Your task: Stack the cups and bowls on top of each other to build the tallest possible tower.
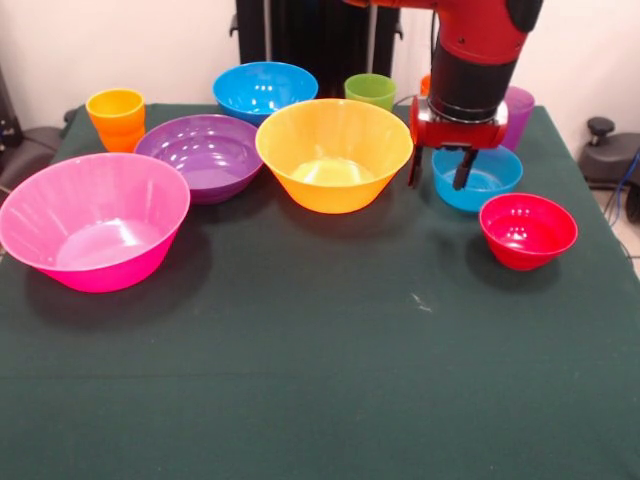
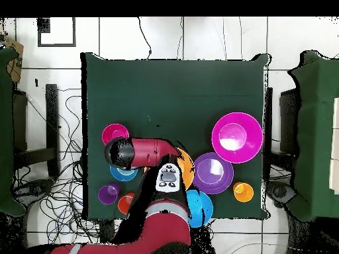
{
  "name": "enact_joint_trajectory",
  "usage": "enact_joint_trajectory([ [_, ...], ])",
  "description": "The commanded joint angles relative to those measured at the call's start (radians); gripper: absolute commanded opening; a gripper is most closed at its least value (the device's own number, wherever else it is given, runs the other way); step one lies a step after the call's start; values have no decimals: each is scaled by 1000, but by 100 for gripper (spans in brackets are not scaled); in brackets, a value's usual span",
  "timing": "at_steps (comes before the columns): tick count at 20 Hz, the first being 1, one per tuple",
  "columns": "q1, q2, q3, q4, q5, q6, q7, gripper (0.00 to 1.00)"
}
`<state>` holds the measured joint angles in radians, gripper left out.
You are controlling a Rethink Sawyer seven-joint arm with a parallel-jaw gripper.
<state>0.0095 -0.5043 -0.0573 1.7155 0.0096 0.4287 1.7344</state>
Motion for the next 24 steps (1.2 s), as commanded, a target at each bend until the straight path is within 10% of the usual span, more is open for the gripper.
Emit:
enact_joint_trajectory([
  [1, 26, 53, 78, 42, 22, -79, 184, 100],
  [24, -21, -25, 143, 169, 34, -62, 144, 100],
])
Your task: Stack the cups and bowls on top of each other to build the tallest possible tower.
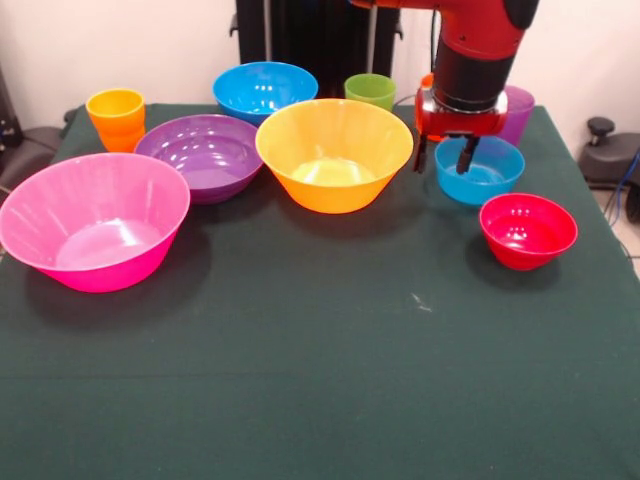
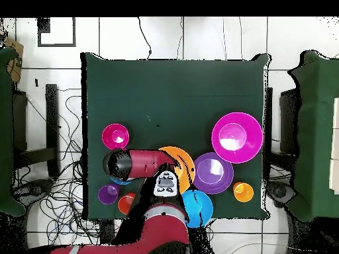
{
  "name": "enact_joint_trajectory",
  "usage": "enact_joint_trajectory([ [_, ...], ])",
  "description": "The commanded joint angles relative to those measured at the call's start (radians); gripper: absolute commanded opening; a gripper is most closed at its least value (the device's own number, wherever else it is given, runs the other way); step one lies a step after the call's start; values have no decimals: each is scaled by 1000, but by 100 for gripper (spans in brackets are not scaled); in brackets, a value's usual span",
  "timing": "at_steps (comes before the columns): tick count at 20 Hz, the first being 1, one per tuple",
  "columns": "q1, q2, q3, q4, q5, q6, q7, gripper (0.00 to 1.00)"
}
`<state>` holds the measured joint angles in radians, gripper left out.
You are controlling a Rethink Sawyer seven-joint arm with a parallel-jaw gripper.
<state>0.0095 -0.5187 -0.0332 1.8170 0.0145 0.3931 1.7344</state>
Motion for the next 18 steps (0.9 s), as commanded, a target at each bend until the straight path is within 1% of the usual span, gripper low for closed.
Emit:
enact_joint_trajectory([
  [1, -22, -11, 120, 70, 29, -33, 145, 100],
  [5, -19, -23, 117, 74, 34, -54, 159, 100],
  [7, -13, -37, 114, 79, 38, -32, 160, 100],
  [9, -9, -28, 117, 75, 35, -31, 156, 100],
  [14, 2, 26, 109, 46, 24, -67, 157, 100],
  [18, 9, 51, 106, 38, 19, -85, 160, 100],
])
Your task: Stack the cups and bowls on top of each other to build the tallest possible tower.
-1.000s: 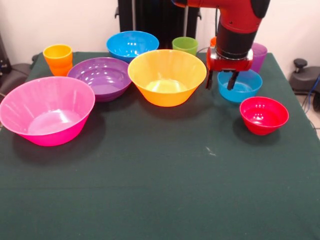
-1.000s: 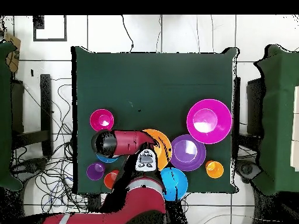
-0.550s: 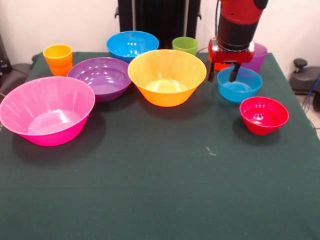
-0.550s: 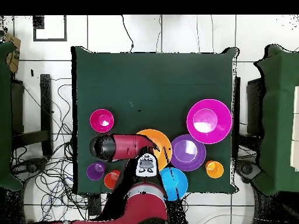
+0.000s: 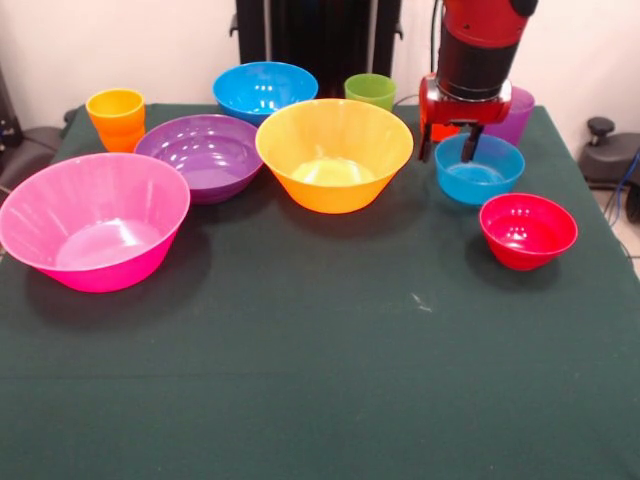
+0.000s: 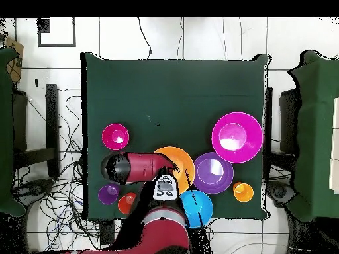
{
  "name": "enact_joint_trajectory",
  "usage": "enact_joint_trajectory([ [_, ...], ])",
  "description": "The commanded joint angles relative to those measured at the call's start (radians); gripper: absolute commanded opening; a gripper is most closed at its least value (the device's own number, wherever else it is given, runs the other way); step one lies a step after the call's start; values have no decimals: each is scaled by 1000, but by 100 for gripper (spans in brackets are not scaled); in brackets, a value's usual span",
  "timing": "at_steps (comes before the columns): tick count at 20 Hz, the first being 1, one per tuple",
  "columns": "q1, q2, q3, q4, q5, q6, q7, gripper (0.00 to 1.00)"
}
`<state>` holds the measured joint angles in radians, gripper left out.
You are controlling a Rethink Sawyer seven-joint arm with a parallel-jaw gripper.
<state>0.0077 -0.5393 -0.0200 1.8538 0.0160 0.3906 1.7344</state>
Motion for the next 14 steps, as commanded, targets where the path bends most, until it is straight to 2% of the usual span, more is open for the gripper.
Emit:
enact_joint_trajectory([
  [1, 13, 76, 91, 0, 16, -87, 161, 100],
  [14, 35, 123, 76, -21, 9, -116, 159, 100],
])
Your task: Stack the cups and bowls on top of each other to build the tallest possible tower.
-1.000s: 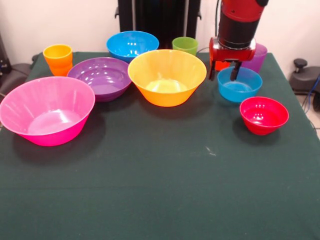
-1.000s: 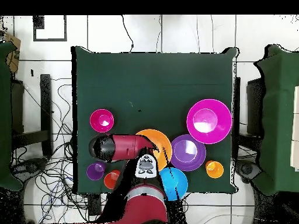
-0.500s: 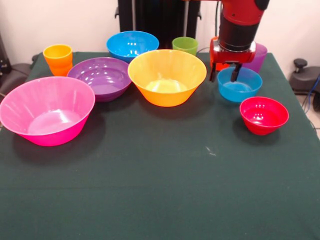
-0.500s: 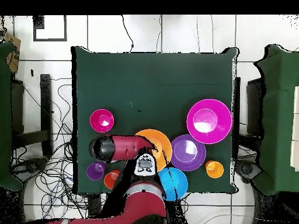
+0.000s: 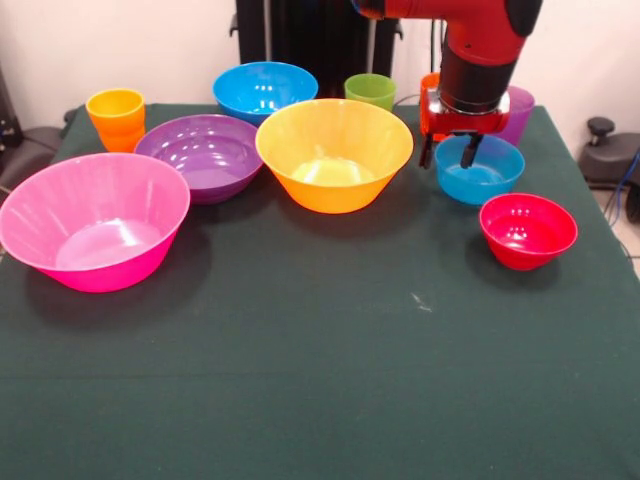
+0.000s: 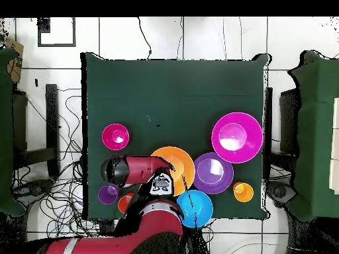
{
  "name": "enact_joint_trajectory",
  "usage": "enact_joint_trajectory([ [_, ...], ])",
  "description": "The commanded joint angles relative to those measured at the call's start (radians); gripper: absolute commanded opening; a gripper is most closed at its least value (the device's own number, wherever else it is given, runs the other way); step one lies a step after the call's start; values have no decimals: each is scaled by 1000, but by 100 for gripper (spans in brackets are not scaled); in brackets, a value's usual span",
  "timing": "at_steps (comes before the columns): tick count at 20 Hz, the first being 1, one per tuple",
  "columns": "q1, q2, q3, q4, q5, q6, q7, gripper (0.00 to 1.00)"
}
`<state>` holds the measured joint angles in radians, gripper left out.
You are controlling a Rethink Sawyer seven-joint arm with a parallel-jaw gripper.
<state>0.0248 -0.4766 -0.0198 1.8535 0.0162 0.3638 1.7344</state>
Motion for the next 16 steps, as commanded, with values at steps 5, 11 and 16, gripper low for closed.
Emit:
enact_joint_trajectory([
  [5, 21, 70, 71, -21, 3, -100, 159, 100],
  [11, 9, 83, 72, -19, -5, -130, 153, 100],
  [16, 7, 99, 74, -26, 3, -154, 159, 100],
])
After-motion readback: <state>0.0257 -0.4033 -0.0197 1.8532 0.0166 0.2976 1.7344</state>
